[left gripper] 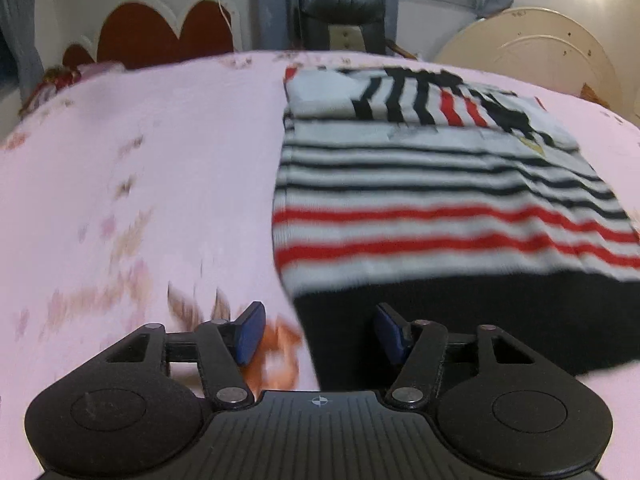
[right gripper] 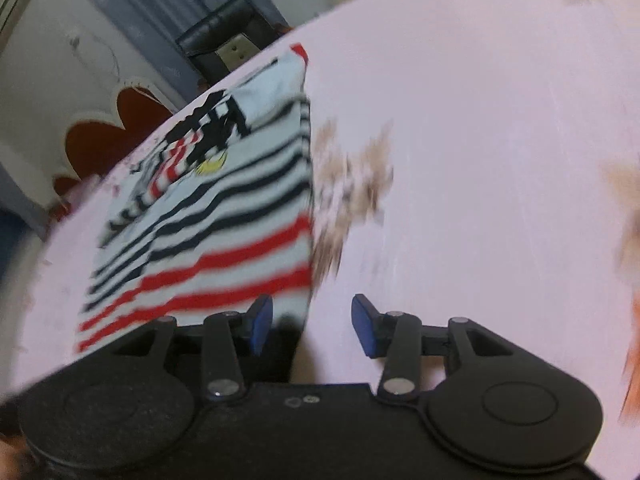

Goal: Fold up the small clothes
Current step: 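Grasp the black hem with both grippers and lift it toward the collar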

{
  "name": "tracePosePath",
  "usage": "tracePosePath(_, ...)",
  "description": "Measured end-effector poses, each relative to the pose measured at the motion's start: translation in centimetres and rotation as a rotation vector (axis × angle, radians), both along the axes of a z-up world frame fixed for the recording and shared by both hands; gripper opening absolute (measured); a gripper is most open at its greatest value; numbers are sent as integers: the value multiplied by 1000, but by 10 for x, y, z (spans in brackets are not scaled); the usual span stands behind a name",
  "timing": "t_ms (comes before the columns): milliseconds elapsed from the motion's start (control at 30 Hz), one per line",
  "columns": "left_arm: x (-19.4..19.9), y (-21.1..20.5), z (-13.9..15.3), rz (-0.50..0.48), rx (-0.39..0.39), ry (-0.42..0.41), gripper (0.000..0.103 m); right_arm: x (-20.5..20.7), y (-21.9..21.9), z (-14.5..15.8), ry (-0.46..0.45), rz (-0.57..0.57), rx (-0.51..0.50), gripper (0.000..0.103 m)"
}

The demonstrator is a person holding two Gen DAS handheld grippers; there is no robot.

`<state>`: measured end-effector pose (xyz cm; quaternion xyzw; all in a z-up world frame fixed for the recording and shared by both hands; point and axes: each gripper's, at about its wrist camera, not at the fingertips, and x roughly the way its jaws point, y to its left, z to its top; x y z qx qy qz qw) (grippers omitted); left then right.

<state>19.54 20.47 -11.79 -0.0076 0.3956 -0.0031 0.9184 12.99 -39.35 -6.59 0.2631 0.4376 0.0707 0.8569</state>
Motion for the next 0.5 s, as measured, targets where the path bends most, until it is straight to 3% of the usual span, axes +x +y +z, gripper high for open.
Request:
tracePosePath(233,-33,25,-9,-20,-245,77,60,-36,-1,-9,40,-40,151,43)
tracePosePath(367,-29,44,-22,-21,-491,92,60,-40,-2,-15,52,-43,225,43)
tracePosePath(500,-15,56,-35,-31,-638,95,60,-38,-1,-22,56,-31,258,43)
